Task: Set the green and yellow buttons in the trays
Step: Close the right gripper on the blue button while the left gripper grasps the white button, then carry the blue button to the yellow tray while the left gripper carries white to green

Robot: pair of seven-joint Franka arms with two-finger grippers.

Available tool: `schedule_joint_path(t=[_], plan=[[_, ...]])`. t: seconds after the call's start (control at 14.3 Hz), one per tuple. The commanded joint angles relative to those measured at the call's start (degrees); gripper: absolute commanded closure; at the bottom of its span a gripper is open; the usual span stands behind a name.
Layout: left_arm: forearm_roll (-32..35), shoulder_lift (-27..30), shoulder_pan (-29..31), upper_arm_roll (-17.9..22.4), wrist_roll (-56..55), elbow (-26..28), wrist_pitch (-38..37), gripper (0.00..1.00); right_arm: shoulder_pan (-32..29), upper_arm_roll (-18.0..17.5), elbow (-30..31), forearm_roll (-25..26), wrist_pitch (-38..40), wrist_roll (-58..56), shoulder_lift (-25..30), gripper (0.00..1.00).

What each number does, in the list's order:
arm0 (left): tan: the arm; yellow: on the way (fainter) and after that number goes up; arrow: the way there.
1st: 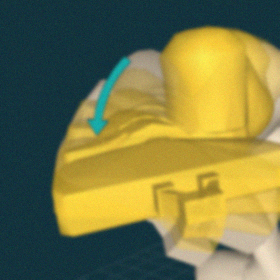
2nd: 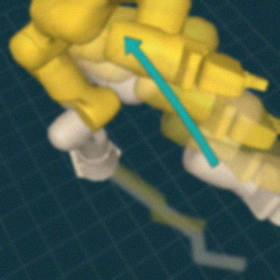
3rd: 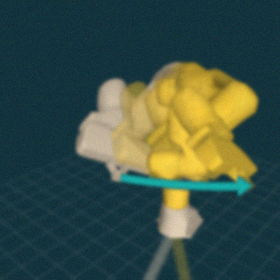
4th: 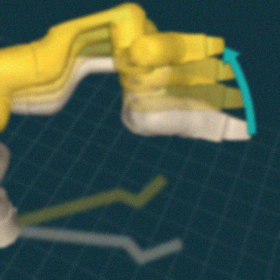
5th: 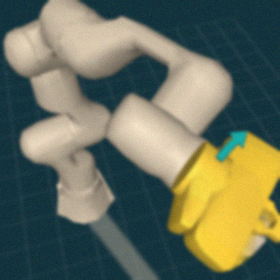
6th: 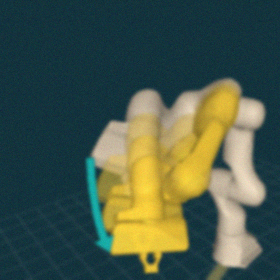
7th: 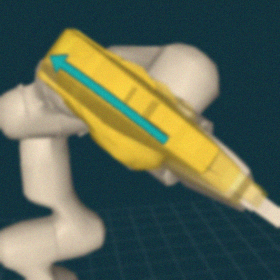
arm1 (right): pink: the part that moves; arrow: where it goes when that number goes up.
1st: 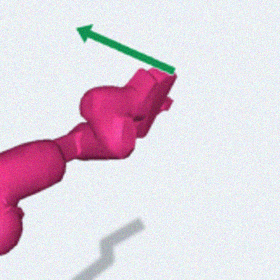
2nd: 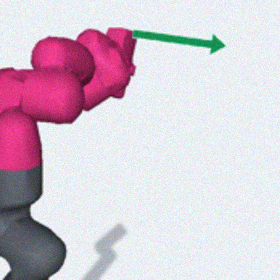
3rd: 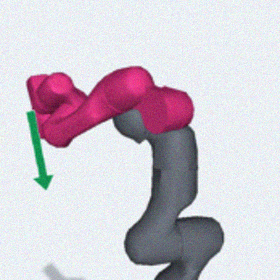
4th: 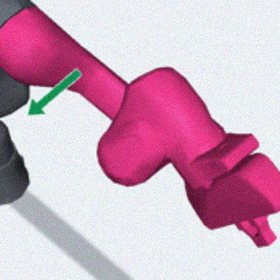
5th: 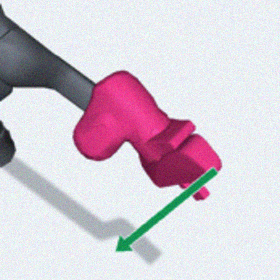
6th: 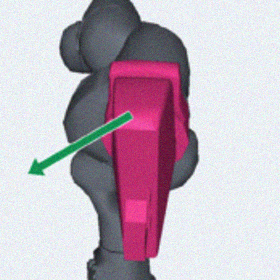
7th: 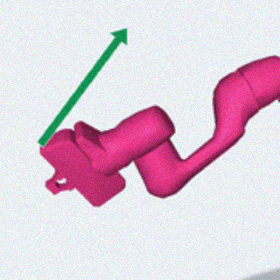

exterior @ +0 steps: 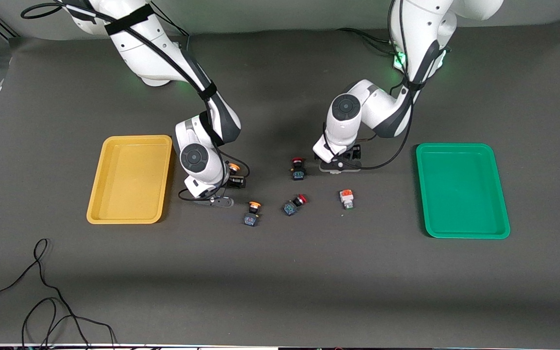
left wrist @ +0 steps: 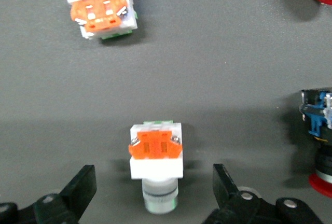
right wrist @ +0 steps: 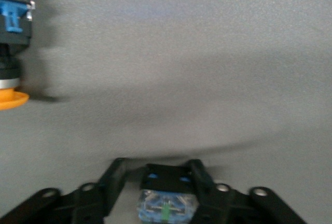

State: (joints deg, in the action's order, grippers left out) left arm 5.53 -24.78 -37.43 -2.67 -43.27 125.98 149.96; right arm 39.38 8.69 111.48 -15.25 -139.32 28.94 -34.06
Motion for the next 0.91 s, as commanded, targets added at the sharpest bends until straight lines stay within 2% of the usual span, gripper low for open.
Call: schedule_joint_path(t=[0.0,0.14,0.35,0.49,0.56,0.7,0.84], plan=[[1.3,-1.2,-0.5,0.6,-0.8,-0.7,2.3,0.03,1.0,0.5,1.5,-1.2,-0.3,0.9,0.8,0.98],[1.3,-1.2,-0.5,0.8,-0.8,-0.9,2.4,0.12,0.7,0.6,1.4,-1.2,0.9,0.8,1.6,1.00],[1.3,-1.1,0.7,0.8,-0.9,-1.2,1.8,0.49,-0.2,1.2,-0.2,-1.2,5.4,-0.5,3.9,1.00],[1.3,-0.9,0.7,0.7,-1.5,-1.4,1.4,0.65,-3.2,1.6,-4.6,-1.2,14.2,-2.1,5.1,1.00],[1.3,-0.7,0.8,0.7,-1.6,-1.5,1.4,0.69,-4.5,1.7,-6.9,-1.2,19.2,-3.6,5.8,1.00],[0.7,0.8,1.7,0.8,-1.7,-2.9,-0.8,0.69,-7.1,2.6,-9.5,-1.1,25.4,-5.1,8.7,1.00],[0.0,3.7,3.4,0.5,-1.5,-8.1,-11.5,0.69,-11.6,2.6,-9.5,-1.1,29.8,-9.3,13.6,1.00]])
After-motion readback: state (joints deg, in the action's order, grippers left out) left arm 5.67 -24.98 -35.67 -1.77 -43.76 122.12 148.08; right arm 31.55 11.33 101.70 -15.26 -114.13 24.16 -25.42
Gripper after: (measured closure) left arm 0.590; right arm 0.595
